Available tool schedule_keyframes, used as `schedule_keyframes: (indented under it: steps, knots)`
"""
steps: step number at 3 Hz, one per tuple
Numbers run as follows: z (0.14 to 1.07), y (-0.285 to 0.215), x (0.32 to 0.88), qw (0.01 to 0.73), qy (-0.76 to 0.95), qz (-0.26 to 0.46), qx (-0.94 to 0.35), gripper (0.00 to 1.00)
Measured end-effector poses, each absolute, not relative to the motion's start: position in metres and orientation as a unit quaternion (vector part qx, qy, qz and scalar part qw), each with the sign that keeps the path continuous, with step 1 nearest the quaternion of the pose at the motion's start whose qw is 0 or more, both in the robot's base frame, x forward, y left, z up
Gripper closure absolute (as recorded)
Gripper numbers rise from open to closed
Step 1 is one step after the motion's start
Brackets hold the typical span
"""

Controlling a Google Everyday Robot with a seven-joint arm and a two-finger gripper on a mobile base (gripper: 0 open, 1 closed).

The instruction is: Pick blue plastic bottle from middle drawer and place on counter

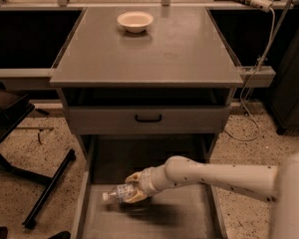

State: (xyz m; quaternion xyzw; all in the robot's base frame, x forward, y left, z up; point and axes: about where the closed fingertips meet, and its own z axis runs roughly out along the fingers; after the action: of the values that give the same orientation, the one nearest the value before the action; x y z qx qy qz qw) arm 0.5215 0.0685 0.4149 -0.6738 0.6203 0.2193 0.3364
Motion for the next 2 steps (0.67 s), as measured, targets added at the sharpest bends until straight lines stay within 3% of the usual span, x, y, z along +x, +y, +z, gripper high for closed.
schedule_keyframes:
  steps: [2]
  knots:
    - [0.606,0.061,0.512,0.43,0.596,0.228,-0.639,1.0]
